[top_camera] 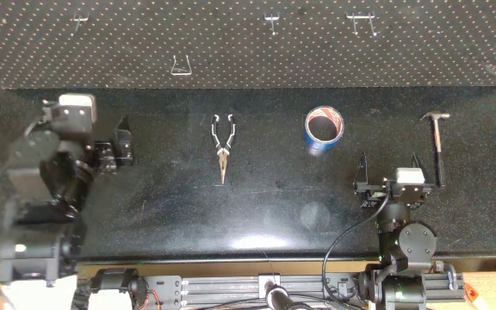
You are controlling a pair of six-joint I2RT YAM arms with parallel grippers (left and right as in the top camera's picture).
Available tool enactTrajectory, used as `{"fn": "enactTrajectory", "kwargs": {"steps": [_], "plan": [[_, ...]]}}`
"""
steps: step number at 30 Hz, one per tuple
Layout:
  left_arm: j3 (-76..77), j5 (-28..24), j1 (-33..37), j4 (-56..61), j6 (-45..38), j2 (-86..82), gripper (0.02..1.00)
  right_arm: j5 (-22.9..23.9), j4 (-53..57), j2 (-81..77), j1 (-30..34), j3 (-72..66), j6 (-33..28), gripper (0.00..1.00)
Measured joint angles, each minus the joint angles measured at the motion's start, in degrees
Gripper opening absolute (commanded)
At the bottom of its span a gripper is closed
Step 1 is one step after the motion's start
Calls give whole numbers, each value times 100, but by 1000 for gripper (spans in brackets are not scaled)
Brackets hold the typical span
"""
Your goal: Place Tools Onto Pegboard
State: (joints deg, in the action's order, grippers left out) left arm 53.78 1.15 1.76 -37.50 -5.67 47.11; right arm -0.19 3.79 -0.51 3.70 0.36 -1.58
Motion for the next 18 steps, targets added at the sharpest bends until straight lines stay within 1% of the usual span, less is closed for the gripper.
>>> {"fn": "enactTrajectory", "kwargs": {"steps": [2, 4, 7, 10, 14, 17, 18], "plan": [[538, 59, 227, -763, -356, 160, 993, 0, -2, 0, 0, 0, 0, 954], [828, 118, 573, -1281, -625, 225, 993, 0, -2, 0, 0, 0, 0, 954], [984, 243, 1209, -1982, -898, 245, 996, 0, 0, 0, 0, 0, 0, 954], [997, 439, 1858, -2673, -994, 291, 996, 0, 0, 0, 0, 0, 0, 954], [1003, 579, 2420, -2964, -1381, 520, 993, 0, 0, 0, 0, 0, 0, 954], [1003, 621, 3027, -2975, -1829, 732, 993, 0, 0, 0, 0, 0, 0, 954], [1003, 551, 3351, -2994, -2041, 774, 993, 0, 0, 0, 0, 0, 0, 954]]}}
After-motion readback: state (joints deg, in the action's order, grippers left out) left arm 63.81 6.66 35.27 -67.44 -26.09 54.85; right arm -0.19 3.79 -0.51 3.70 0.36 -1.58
